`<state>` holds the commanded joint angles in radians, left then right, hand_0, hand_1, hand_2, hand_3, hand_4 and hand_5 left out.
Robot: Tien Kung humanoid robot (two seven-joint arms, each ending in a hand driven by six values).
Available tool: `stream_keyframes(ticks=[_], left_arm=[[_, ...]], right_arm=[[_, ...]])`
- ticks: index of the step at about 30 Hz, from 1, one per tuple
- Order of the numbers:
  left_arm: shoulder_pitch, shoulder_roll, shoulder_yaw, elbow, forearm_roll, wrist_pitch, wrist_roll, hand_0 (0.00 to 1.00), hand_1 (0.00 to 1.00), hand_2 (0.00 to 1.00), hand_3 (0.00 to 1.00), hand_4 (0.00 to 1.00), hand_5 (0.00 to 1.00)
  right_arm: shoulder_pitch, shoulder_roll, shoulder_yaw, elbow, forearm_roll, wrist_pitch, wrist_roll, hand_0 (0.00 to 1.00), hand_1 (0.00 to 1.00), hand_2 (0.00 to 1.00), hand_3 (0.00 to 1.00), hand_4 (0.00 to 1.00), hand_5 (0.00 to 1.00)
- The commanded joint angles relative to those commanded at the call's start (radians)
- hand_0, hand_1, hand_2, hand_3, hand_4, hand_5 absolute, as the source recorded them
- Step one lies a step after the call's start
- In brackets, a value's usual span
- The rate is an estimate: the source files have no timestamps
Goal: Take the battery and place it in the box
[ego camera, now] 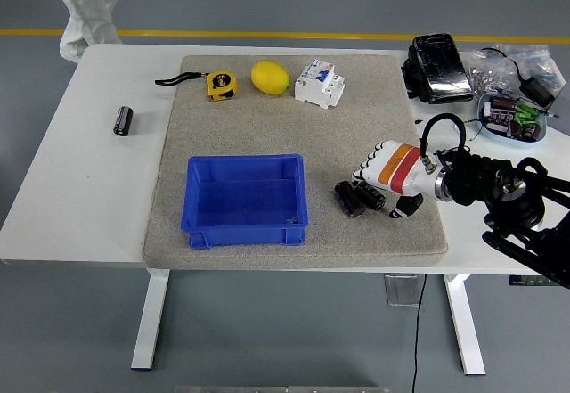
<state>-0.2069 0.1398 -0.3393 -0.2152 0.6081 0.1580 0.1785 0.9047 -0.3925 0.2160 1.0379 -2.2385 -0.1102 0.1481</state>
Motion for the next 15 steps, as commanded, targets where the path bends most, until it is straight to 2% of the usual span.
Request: stream_keyframes(ticks=[3, 4, 9, 10, 15], left_arm=[[-0.002, 0.000, 0.001, -0.001, -0.001, -0.001, 0.000, 0.744, 0.744, 0.804, 0.668, 0.662, 0.549], [-0.003, 0.001, 0.003, -0.001, -0.002, -0.001, -0.001, 0.744, 0.743, 0.804, 0.668, 0.662, 0.549], [-0.008, 0.001, 0.022, -0.003, -0.023, 0.001, -0.006, 0.744, 0.743, 0.804, 0.668, 0.662, 0.549], [-0.009, 0.002, 0.025, -0.003, -0.025, 0.001, -0.006, 0.749, 0.746, 0.804, 0.667, 0.662, 0.550], [-0.011, 0.000, 0.029, -0.003, -0.032, 0.002, -0.009, 0.749, 0.746, 0.804, 0.667, 0.662, 0.550]], right_arm=[[0.000, 0.001, 0.000, -0.004, 0.009, -0.017, 0.004, 0.700, 0.665, 0.680, 0.743, 0.998, 0.180], [0.000, 0.000, 0.000, -0.004, 0.011, -0.022, 0.005, 0.650, 0.609, 0.585, 0.565, 0.798, 0.125], [0.002, 0.000, -0.002, -0.006, 0.003, -0.038, 0.003, 0.650, 0.609, 0.585, 0.565, 0.798, 0.125], [0.002, -0.001, -0.002, -0.006, 0.002, -0.039, 0.003, 0.615, 0.560, 0.553, 0.532, 0.719, 0.121], [0.004, -0.002, -0.006, -0.008, -0.001, -0.050, 0.006, 0.615, 0.560, 0.553, 0.532, 0.719, 0.121]])
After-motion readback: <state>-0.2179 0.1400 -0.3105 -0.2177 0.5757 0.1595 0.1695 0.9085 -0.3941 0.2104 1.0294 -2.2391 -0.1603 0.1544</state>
